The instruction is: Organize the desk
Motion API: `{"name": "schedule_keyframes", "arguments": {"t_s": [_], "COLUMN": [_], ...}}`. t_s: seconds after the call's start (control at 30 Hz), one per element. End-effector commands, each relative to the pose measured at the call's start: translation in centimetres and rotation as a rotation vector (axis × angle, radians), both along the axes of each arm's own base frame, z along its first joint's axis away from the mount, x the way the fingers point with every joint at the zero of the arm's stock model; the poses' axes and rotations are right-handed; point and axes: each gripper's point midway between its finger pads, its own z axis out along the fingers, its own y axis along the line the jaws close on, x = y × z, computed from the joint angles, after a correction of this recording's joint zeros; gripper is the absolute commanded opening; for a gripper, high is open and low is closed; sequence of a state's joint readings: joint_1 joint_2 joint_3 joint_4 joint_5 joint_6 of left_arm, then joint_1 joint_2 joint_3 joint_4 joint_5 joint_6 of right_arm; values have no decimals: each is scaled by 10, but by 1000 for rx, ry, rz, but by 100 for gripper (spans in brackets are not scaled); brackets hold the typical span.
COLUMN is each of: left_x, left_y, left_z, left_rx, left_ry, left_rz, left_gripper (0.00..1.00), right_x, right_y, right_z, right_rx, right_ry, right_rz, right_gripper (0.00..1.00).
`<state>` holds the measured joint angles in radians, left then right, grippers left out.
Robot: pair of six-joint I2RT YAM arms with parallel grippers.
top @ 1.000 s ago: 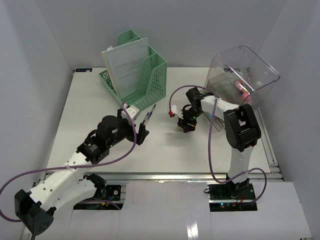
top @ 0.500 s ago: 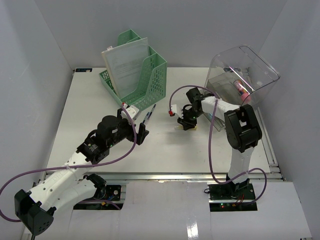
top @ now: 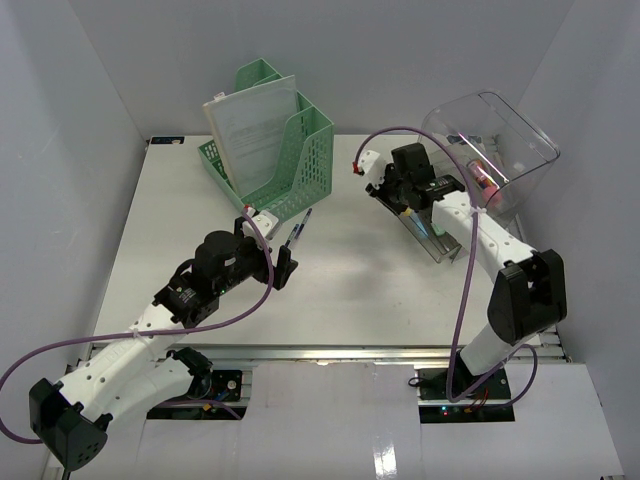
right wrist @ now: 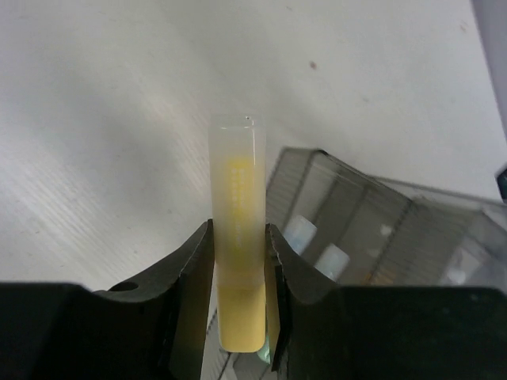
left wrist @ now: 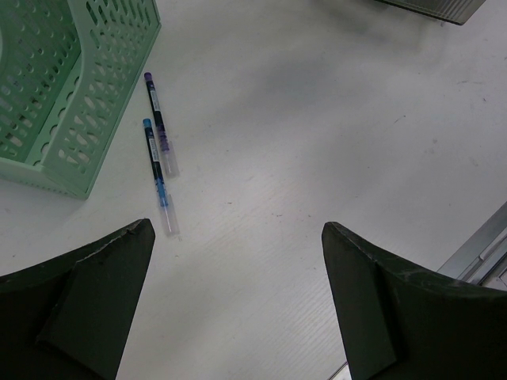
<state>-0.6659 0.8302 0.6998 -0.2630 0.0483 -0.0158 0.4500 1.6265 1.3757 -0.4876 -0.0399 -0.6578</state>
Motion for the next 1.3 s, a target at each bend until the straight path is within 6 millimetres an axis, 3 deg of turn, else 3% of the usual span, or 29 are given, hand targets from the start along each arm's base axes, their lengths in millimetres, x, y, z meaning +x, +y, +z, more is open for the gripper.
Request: {"name": "schedule_keyframes", "arguments": {"t_s": [0.0,0.17,0.27,0.4,0.53,0.6,0.67,0.7,0.73,0.8,0.83,0.93,1.0,1.13,1.27], "left_x": [-1,-1,-1,-1,-1,0,0,0,0,0,0,0,0,0,0], "left_y": [2,1,2,2,2,2,2,3,3,3,3,3,3,3,2], "left_z": [-1,-2,-1,-2,-1,-1,0,0,0,0,0,-1,-1,0,-1], "left_rx": [6,6,5,6,5,5,5,4,4,5,3,7,5,3,2], "left_ry": [0,4,1,2,1,0,-1,-2,-2,-2,-3,-1,0,1,5], "left_rz": [2,2,3,5,3,6,7,8,9,11,11,12,14,15,12], "left_gripper": [98,98,98,98,98,98,98,98,98,98,98,98,98,98,98], "right_x": [23,30,31,26,4,-18,-53,-64,-71,-78,-76,-62,-51,-12,4], "right_y": [-52,-80,-84,-76,-42,-18,16,22,26,29,28,18,14,-25,-52], "right_z": [19,20,14,10,15,21,25,24,20,6,-1,-30,-41,-51,-51], "right_rx": [-11,-41,-44,-44,20,53,156,175,181,181,174,129,112,-7,-78], "right_ry": [-200,-261,-241,-204,-95,-50,24,47,75,154,188,261,244,111,12], "right_rz": [-392,-511,-497,-423,-193,34,295,366,410,429,406,267,200,-128,-327], "right_gripper": [13,16,43,66,73,72,67,63,56,29,18,14,16,21,28]}}
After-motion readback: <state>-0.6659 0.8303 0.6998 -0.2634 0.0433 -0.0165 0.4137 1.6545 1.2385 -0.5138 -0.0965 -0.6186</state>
